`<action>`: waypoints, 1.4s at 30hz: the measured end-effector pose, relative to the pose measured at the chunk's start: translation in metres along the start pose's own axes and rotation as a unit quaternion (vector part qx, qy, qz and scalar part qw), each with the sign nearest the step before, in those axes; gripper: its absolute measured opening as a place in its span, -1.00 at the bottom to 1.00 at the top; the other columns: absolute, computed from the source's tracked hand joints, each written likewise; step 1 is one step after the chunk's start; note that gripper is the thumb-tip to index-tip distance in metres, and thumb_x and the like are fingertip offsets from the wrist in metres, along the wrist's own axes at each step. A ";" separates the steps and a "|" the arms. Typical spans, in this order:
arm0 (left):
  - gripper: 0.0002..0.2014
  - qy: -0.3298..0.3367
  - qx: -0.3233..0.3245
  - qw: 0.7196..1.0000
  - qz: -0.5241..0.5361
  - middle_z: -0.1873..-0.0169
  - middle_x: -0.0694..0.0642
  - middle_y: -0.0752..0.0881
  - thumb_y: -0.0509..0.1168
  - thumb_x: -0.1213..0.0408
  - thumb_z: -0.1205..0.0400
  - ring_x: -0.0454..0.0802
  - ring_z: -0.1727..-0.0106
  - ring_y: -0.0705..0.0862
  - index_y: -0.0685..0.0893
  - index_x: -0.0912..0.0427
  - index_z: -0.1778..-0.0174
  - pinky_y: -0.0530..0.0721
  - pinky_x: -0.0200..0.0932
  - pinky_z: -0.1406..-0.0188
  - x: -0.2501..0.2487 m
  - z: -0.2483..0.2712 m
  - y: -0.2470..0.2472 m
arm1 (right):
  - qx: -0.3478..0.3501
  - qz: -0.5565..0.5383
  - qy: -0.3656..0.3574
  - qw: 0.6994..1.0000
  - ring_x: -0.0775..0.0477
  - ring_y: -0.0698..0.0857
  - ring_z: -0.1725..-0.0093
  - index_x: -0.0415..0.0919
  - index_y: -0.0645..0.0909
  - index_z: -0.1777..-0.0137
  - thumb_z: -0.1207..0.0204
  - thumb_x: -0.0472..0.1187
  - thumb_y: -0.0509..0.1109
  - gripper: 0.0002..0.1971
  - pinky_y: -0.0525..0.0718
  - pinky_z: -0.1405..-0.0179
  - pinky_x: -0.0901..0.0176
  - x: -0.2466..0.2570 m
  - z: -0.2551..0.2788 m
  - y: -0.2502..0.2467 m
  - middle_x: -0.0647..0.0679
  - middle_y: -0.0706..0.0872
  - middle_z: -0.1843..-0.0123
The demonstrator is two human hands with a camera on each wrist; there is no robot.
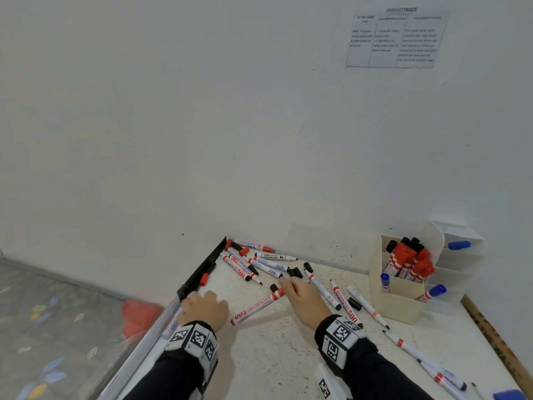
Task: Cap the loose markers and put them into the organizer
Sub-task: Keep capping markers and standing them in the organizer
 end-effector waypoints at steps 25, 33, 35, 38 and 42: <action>-0.74 -0.015 -0.027 0.993 0.112 0.01 0.11 0.62 0.08 0.17 -0.68 0.02 0.04 0.63 0.37 0.17 -0.23 0.65 -0.13 0.03 -0.009 -0.015 0.017 | -0.415 0.018 0.067 0.907 -0.24 0.59 -0.17 -0.39 0.50 -0.28 -0.66 -0.29 0.14 -0.73 0.50 -0.13 0.07 -0.041 0.019 -0.223 -0.26 0.61 -0.15; -0.64 0.014 -0.003 0.961 0.277 0.06 0.13 0.62 0.26 0.29 -0.62 -0.07 0.26 0.59 0.43 0.22 -0.33 0.56 -0.26 0.31 -0.053 -0.018 0.027 | -0.428 0.062 0.054 0.900 -0.26 0.60 -0.20 -0.38 0.52 -0.27 -0.64 -0.38 0.13 -0.73 0.55 -0.27 -0.04 -0.054 0.024 -0.253 -0.31 0.60 -0.20; -0.61 0.023 -0.002 0.955 0.295 0.10 0.10 0.60 0.29 0.29 -0.61 -0.08 0.24 0.56 0.43 0.23 -0.35 0.53 -0.28 0.24 -0.058 -0.018 0.029 | -0.434 0.078 0.036 0.897 -0.26 0.60 -0.21 -0.38 0.51 -0.29 -0.64 -0.38 0.11 -0.72 0.55 -0.29 -0.05 -0.054 0.023 -0.255 -0.31 0.59 -0.21; -0.61 0.020 -0.008 0.951 0.307 -0.06 0.18 0.68 0.28 0.27 -0.62 -0.03 0.12 0.58 0.46 0.22 -0.36 0.59 -0.15 0.02 -0.060 -0.017 0.031 | -0.469 0.113 0.003 0.876 -0.25 0.61 -0.15 -0.36 0.52 -0.26 -0.65 -0.37 0.08 -0.73 0.58 -0.25 -0.14 -0.052 0.024 -0.258 -0.30 0.59 -0.18; -0.62 0.008 -0.007 0.946 0.324 -0.15 0.20 0.67 0.26 0.24 -0.63 -0.01 0.06 0.57 0.47 0.19 -0.37 0.62 -0.07 -0.12 -0.059 -0.017 0.036 | -0.426 0.132 -0.002 0.895 -0.20 0.62 -0.08 -0.36 0.52 -0.22 -0.65 -0.40 0.07 -0.74 0.62 -0.19 -0.12 -0.054 0.018 -0.255 -0.29 0.60 -0.10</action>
Point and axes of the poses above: each hand's wrist, its own z-axis away from the middle knuckle, its own y-axis out of the palm, x = y × z, the point moved 2 cm from there along -z, towards the middle knuckle
